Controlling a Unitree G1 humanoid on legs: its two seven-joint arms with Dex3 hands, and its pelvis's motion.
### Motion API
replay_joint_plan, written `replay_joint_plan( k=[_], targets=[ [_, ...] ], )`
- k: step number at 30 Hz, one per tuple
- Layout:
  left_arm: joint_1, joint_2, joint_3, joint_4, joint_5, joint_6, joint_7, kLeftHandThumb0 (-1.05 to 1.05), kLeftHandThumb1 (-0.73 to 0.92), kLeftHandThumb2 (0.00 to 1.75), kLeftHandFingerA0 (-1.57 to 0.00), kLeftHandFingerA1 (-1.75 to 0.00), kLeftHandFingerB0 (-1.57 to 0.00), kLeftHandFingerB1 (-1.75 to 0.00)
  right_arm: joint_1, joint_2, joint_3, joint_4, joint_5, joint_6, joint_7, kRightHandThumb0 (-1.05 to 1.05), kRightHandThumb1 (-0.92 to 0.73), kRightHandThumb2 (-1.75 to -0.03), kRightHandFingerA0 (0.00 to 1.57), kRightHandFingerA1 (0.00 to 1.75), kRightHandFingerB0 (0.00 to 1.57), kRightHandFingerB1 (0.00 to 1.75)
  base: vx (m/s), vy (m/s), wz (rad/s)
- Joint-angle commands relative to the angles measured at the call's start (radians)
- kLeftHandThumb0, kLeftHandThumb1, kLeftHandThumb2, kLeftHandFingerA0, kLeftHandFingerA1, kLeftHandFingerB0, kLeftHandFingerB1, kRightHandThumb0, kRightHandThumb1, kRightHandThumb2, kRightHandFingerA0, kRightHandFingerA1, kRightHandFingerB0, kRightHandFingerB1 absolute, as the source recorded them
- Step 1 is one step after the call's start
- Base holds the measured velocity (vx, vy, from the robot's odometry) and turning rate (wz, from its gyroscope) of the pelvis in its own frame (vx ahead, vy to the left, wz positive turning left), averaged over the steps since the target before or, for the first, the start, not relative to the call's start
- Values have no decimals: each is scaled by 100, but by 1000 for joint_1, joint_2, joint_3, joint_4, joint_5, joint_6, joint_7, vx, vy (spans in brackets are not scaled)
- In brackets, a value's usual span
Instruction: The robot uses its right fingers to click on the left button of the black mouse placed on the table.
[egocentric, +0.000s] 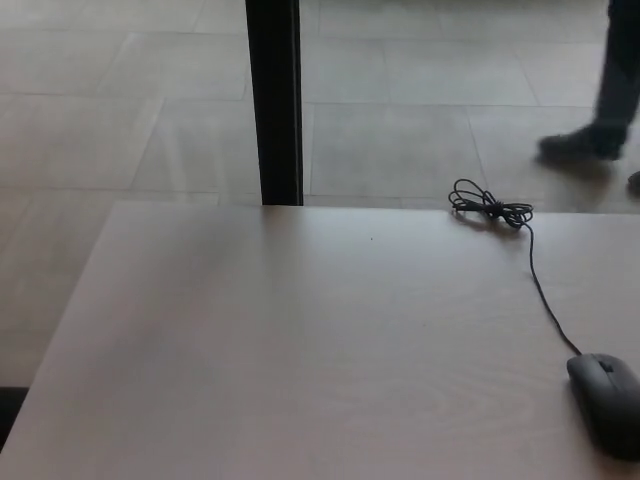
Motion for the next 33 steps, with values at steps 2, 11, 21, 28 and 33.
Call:
replay_joint_plan(
  k=[2, 11, 21, 28, 33],
  targets=[
    [-37, 58, 155, 70, -159, -70, -25, -91, 92, 90, -73, -55, -54, -49, -15, -9, -131, -52, 135, -33, -47, -68, -90, -67, 67, 52, 40, 37, 0, 0, 0],
    [-42, 55, 157, 103, -152, -114, -37, -91, 91, 87, -70, -54, -57, -50, -2, -13, -199, -95, 169, -23, -59, -71, -90, -67, 70, 55, 40, 38, 0, 0, 0],
    [-61, 69, 150, 117, -176, -107, -36, -91, 92, 88, -77, -58, -57, -50, -105, -131, -321, -121, 224, 105, -163, -70, -92, -68, 68, 57, 40, 41, 0, 0, 0],
    [-69, 71, 135, 111, -179, -111, -36, -94, 86, 96, -70, -56, -55, -51, -241, -221, -369, -144, 263, 196, -224, -61, -69, -110, 63, 66, 23, 48, 0, 0, 0],
    [-64, 69, 118, 114, -176, -121, -28, -88, 92, 86, -69, -52, -55, -49, -351, -269, -346, -178, 256, 175, -219, -70, -88, -67, 56, 47, 37, 37, 0, 0, 0]
  ],
)
